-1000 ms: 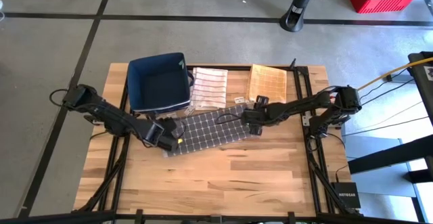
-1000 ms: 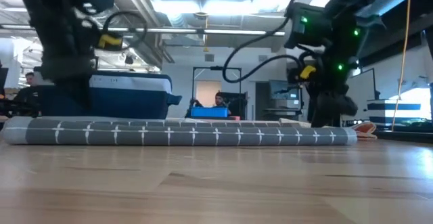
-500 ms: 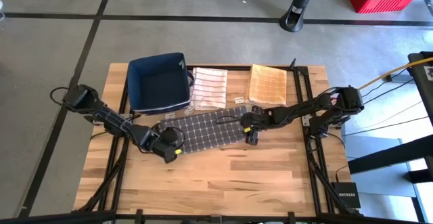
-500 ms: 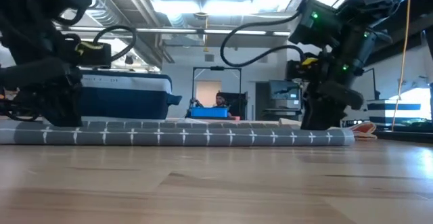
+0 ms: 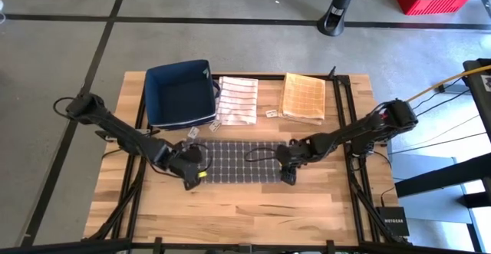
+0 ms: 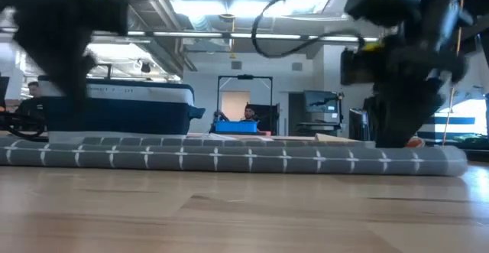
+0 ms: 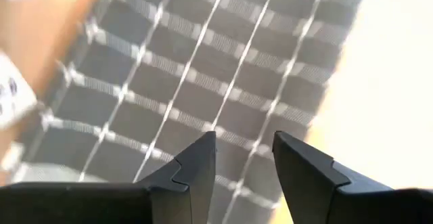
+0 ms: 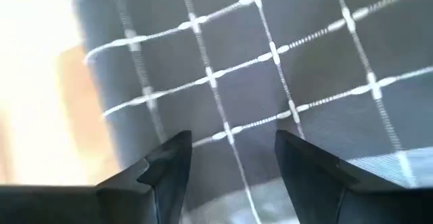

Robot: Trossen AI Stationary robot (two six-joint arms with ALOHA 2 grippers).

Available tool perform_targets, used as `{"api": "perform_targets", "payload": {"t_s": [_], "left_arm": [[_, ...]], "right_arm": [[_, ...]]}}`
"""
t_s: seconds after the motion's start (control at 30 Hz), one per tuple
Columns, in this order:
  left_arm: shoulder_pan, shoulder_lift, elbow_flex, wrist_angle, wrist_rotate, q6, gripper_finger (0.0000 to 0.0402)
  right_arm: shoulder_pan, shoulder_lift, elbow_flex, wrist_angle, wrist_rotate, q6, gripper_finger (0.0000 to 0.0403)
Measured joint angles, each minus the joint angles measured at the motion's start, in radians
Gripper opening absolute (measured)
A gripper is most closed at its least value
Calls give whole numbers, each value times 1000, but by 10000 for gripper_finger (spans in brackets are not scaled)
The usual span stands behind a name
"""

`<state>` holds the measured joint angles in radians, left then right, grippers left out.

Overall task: Fold towel
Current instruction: Fold the gray towel

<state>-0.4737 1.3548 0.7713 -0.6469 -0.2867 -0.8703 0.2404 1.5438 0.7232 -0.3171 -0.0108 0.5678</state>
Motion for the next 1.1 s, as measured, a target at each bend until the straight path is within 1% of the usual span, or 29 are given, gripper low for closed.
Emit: {"api": "perform_targets", "payload": {"t_s": [0.1, 0.2, 0.33, 0.4, 0.47, 0.57, 0.63, 0.7, 0.8, 0.97, 1.1], "left_arm": [[11, -25, 72, 30, -16, 67, 141], [20, -36, 104, 119, -94, 179, 141], [54, 4, 103, 254, -240, 360, 141], [85, 50, 104, 317, -246, 420, 141], [113, 111, 103, 392, -230, 482, 141], [152, 221, 103, 533, -155, 586, 141], [175, 297, 103, 623, -98, 659, 141], [195, 366, 103, 724, -90, 714, 141], [230, 430, 103, 857, -77, 759, 141], [288, 468, 104, 1095, 43, 821, 141], [317, 540, 105, 1207, 67, 902, 141]], "right_arm": [[13, -66, 80, -82, 13, 1, 215], [19, -133, 124, -202, 70, 10, 215], [26, -243, 121, -300, 132, 59, 215], [33, -296, 74, -316, 187, 113, 215], [39, -338, 6, -298, 212, 180, 215], [42, -398, -114, -218, 190, 295, 215], [42, -417, -203, -121, 170, 375, 215], [42, -428, -280, -15, 151, 440, 215], [41, -427, -364, 119, 143, 513, 215], [41, -428, -420, 204, 161, 603, 215], [41, -412, -425, 219, 187, 654, 215]]}}
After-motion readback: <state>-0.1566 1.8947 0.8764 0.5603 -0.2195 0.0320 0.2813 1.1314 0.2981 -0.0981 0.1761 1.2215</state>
